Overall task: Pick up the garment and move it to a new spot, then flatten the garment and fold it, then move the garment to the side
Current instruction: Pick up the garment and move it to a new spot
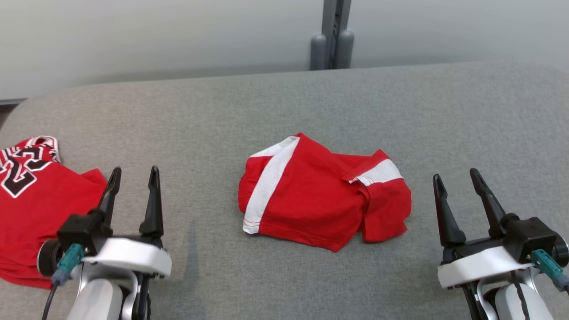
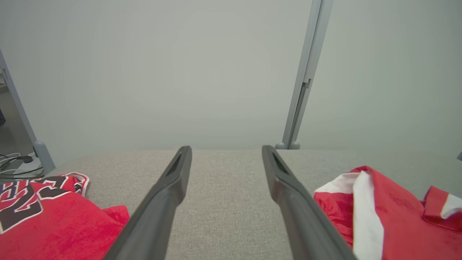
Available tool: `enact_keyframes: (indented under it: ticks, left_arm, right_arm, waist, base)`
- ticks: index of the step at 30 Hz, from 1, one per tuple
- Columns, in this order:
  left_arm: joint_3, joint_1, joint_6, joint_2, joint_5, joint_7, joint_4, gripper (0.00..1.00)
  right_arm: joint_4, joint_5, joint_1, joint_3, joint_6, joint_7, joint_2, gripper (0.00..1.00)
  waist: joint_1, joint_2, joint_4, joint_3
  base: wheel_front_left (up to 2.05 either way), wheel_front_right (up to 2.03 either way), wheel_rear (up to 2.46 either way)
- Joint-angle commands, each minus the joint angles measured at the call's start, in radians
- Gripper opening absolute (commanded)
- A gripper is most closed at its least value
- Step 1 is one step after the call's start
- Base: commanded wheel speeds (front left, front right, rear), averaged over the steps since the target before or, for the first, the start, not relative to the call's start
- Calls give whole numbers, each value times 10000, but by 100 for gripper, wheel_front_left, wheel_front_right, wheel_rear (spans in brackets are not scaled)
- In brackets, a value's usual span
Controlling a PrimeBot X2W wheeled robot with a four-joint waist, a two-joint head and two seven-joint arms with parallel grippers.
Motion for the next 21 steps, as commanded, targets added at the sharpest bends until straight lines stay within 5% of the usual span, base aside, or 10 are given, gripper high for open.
enact_keyframes:
  ticks: [1,21]
  left_arm:
    - [15,232,-19,52,102,-31,-79,100]
    - [-141,2204,199,180,251,30,-566,100]
  right_arm:
    - [41,-46,133,-21,1,-2,-52,100]
    - [167,-25,1292,-350,1,90,-52,100]
  waist:
    - [0,0,190,-267]
    - [0,0,127,-1407]
  base:
    - [0,0,0]
    - [0,0,0]
